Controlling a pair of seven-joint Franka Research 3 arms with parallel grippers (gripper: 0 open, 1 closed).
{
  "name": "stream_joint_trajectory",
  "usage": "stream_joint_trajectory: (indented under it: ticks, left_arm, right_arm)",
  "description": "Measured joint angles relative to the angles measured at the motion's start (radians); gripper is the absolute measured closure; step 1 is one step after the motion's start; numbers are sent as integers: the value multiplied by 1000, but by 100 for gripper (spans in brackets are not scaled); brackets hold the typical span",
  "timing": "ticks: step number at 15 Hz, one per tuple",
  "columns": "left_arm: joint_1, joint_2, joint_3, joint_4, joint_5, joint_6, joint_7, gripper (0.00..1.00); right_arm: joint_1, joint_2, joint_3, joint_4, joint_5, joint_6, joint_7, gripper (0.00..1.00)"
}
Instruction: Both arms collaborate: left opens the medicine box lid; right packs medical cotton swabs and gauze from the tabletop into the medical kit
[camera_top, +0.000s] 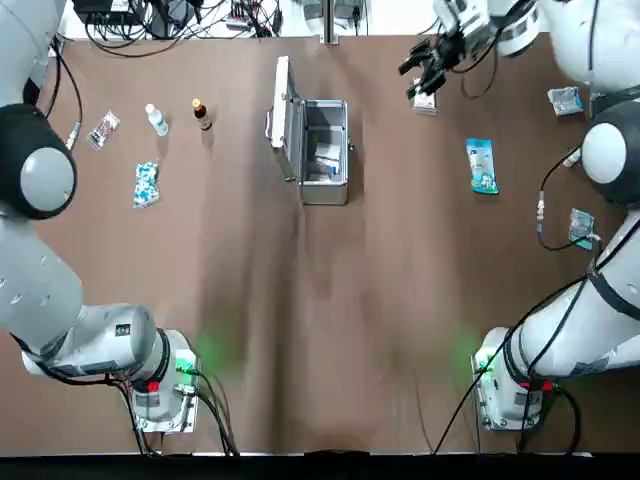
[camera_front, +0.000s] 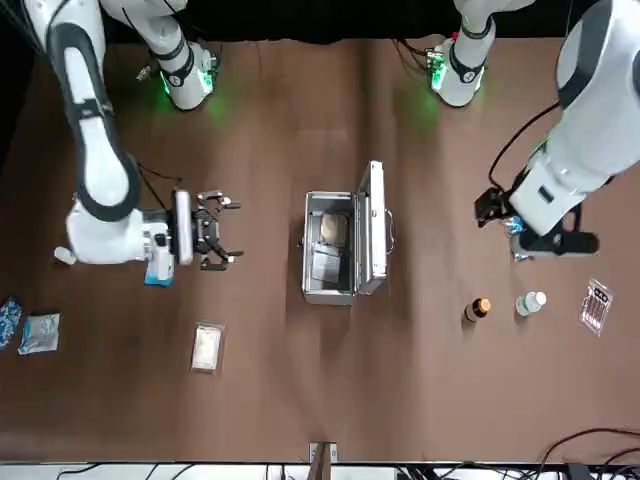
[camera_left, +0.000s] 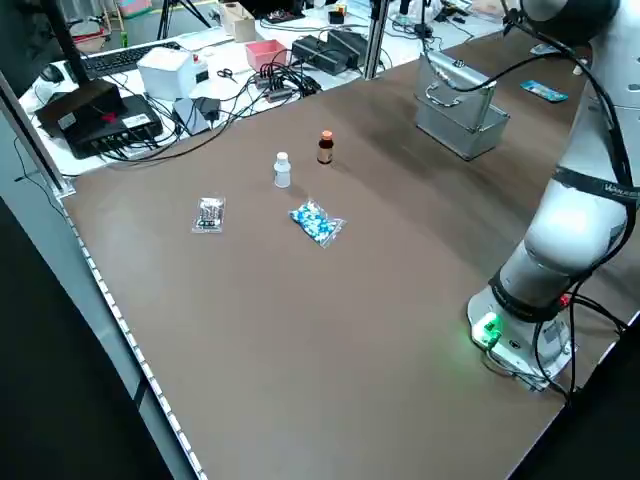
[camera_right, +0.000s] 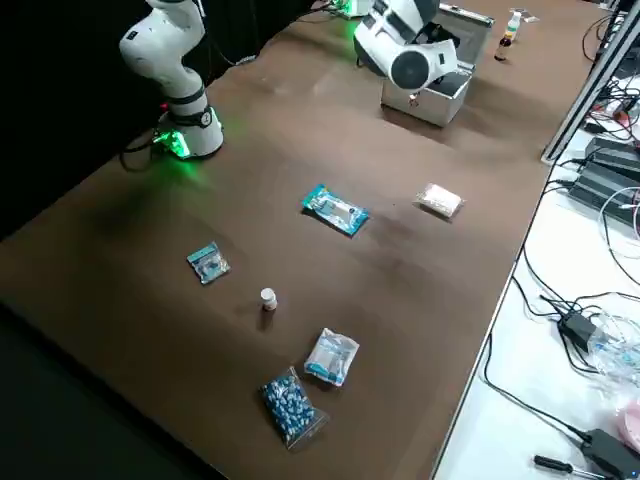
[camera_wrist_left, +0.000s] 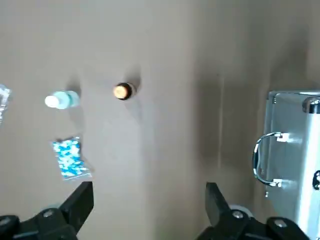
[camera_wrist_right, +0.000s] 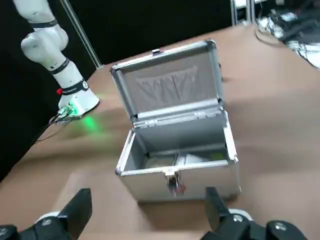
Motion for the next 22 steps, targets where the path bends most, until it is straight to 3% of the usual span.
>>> stream_joint_trajectory:
  ticks: [5, 10, 15, 22]
  left_arm:
    - [-154, -71, 234, -2, 0, -12, 82, 1]
    - [-203, -90, 358, -5, -58, -13, 141, 0]
    - [-198, -97, 379, -10, -72, -64, 155, 0]
    - [-196, -97, 379, -22, -76, -73, 140, 0]
  right_arm:
    - [-73, -84, -1, 123, -185, -61, 271, 0]
    - [-118, -160, -1, 252, -379, -159, 521, 0]
    - [-122, -182, -1, 320, -624, -237, 975, 0]
    - [-166, -187, -2, 324, -793, -293, 1470, 0]
